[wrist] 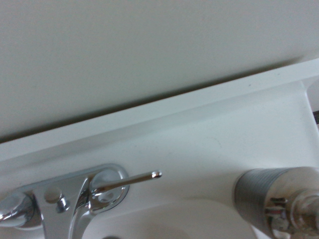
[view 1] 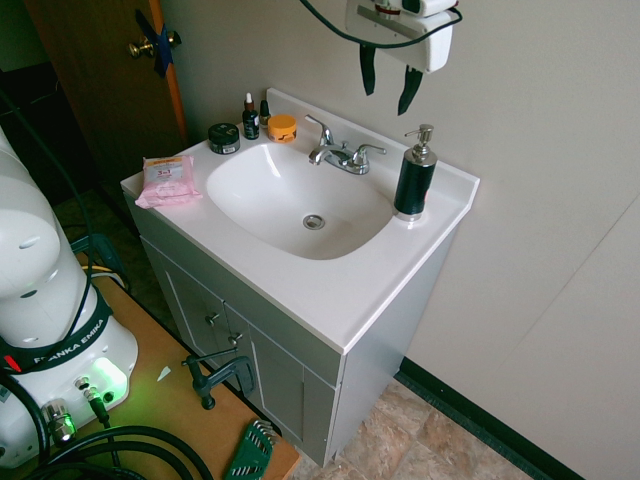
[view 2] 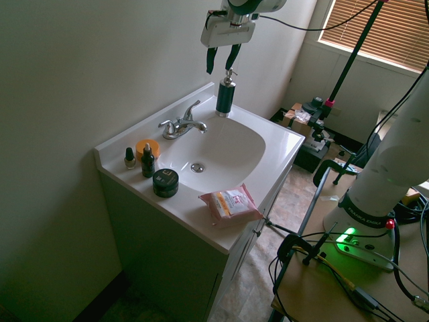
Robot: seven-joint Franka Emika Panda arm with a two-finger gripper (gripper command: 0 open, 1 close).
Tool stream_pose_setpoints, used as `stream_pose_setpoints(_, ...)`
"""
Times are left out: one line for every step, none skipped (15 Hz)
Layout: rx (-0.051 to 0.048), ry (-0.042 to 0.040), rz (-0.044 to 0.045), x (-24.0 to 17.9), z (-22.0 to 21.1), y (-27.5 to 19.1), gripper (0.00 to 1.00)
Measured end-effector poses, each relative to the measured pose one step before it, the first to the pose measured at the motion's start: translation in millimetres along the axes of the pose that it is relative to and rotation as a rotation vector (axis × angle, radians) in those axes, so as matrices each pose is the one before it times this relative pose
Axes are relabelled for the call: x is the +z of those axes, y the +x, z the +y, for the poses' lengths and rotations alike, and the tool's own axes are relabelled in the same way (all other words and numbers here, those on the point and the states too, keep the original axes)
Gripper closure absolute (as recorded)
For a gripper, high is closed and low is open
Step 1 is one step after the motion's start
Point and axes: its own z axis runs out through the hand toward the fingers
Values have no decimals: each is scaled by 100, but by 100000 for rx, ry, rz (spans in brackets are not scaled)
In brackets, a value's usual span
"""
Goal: Sanitize yourself
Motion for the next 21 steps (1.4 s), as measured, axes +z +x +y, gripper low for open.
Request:
stream_pose_setpoints(1272,366,362,-230,133,757,100)
stream_pose_setpoints(1026,204,137,-184,112,598,100)
stream_pose_setpoints(888,240,-33,-62,203,484,100)
stream_pose_setpoints(765,-99,59,63,345,502,100)
stream_pose_setpoints(634,-281,95,104,398,491,100)
stream_pose_setpoints(574,-356,-106,205,359,410,100)
stream_pose_setpoints(633,-177,-280,201,281,320,100)
stream_pose_setpoints(473,-105,-360,204,213,245,100)
stream_pose_setpoints(268,-74,-157,104,156,178,100)
stream_pose_setpoints(267,-53,3,42,141,165,100)
stream_pose_setpoints(289,-118,-27,73,174,199,100)
stream_pose_setpoints(250,-106,-19,60,149,171,100)
stream_pose_setpoints(183,-164,-105,120,175,198,100)
stream_pose_setpoints(48,-212,-108,140,181,203,100)
stream_pose_setpoints(67,-248,-113,177,111,139,100)
stream_pose_setpoints(114,-310,-159,255,64,98,100)
stream_pose_setpoints(72,-250,-118,211,19,47,100)
stream_pose_setpoints(71,-178,-73,161,20,47,100)
stream_pose_setpoints(76,-25,26,41,28,51,100)
stream_pose_setpoints(97,10,19,4,41,51,100)
stream_pose_setpoints(82,35,-3,25,19,38,100)
